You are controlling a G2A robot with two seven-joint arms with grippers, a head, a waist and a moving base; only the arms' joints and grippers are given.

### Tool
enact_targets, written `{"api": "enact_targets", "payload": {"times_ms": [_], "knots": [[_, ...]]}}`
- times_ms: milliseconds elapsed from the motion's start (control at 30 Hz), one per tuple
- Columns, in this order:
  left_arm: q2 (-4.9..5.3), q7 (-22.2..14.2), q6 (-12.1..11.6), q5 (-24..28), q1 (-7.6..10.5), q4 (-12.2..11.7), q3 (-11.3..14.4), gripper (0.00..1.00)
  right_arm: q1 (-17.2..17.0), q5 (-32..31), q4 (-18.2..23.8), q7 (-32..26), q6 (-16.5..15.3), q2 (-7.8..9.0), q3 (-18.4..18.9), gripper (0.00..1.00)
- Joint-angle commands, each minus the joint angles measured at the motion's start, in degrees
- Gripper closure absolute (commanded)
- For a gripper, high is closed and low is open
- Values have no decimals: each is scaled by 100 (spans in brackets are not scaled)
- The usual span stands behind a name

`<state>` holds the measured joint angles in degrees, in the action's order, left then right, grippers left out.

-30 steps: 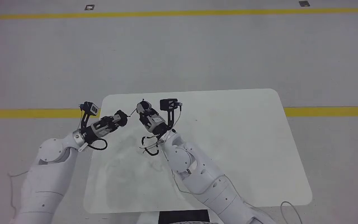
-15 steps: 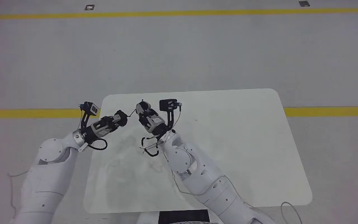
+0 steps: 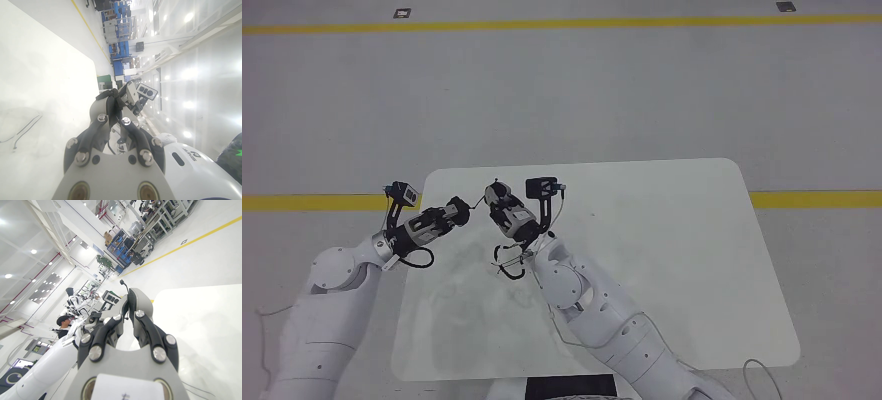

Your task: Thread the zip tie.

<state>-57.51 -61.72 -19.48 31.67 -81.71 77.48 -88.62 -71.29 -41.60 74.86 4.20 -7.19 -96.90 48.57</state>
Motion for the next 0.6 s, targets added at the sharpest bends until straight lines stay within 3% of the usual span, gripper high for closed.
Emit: {"api": "enact_targets", "payload": {"times_ms": [0,567], "knots": [[0,0,0,0,0,0,0,100,-4,8,-5,14,11,-1,1,100],[0,0,0,0,0,0,0,100,17,47,-69,-42,10,-10,-19,100]]}}
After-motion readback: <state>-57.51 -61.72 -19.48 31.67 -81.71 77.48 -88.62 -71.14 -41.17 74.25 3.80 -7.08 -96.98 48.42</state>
